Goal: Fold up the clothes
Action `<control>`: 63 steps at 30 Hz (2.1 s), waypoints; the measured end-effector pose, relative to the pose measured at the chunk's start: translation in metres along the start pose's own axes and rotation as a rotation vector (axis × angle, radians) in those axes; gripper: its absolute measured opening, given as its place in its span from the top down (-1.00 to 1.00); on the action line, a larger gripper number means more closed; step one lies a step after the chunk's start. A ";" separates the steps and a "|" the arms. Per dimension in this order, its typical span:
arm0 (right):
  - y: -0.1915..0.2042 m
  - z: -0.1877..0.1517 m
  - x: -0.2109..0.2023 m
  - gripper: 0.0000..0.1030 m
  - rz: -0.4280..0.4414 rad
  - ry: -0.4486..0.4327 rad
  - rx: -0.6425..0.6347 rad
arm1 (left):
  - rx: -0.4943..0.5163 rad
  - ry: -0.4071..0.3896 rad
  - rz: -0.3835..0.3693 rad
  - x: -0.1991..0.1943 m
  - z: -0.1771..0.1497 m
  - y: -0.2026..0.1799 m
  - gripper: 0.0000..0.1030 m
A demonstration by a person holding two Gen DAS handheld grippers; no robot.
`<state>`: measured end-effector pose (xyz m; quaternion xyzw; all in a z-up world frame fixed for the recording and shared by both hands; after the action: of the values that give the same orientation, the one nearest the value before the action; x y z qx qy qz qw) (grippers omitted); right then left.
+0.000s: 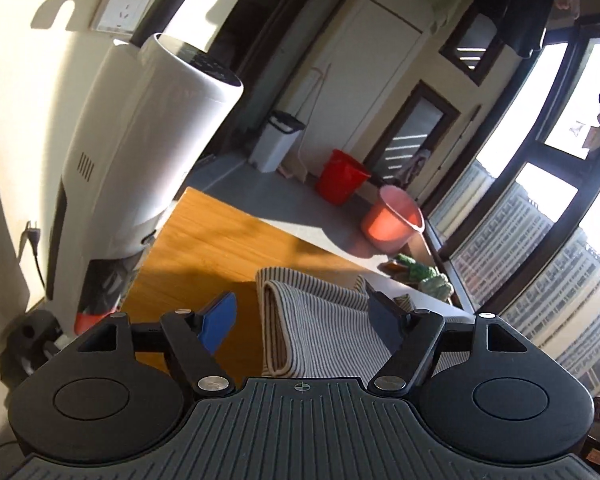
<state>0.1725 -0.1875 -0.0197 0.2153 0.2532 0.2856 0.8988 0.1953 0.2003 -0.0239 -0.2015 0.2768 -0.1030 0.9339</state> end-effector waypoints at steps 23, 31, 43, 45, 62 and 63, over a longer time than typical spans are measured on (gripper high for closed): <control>0.000 0.000 0.004 -0.51 -0.011 -0.003 0.011 | 0.280 0.015 0.172 0.057 -0.003 -0.030 0.65; -0.001 0.001 0.010 -0.95 0.005 0.039 0.021 | 0.165 -0.082 0.035 0.015 0.003 -0.036 -0.01; 0.009 0.036 0.024 -1.00 -0.023 0.003 -0.033 | 0.257 0.055 0.017 0.069 -0.033 -0.064 -0.66; 0.004 0.040 0.050 -1.00 -0.126 0.108 -0.054 | 0.269 0.063 0.020 0.070 -0.033 -0.065 -0.67; 0.004 0.032 0.094 -1.00 -0.164 0.230 -0.188 | 0.177 -0.033 0.075 0.039 -0.004 -0.037 -0.86; 0.004 0.033 0.092 -1.00 -0.157 0.221 -0.178 | 0.145 -0.005 0.089 0.044 0.000 -0.028 -0.86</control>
<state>0.2548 -0.1358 -0.0228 0.0816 0.3401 0.2576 0.9007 0.2296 0.1616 -0.0326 -0.1211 0.2752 -0.0808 0.9503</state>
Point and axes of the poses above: each gripper's, at about its wrist camera, not at the fingertips, and x roughly the way its jaws point, y to its left, z to its top, the point moved 1 cm from there along x, roughly the way its jaws point, and after that the axes turned 5 degrees about x, right-handed, at the moved point
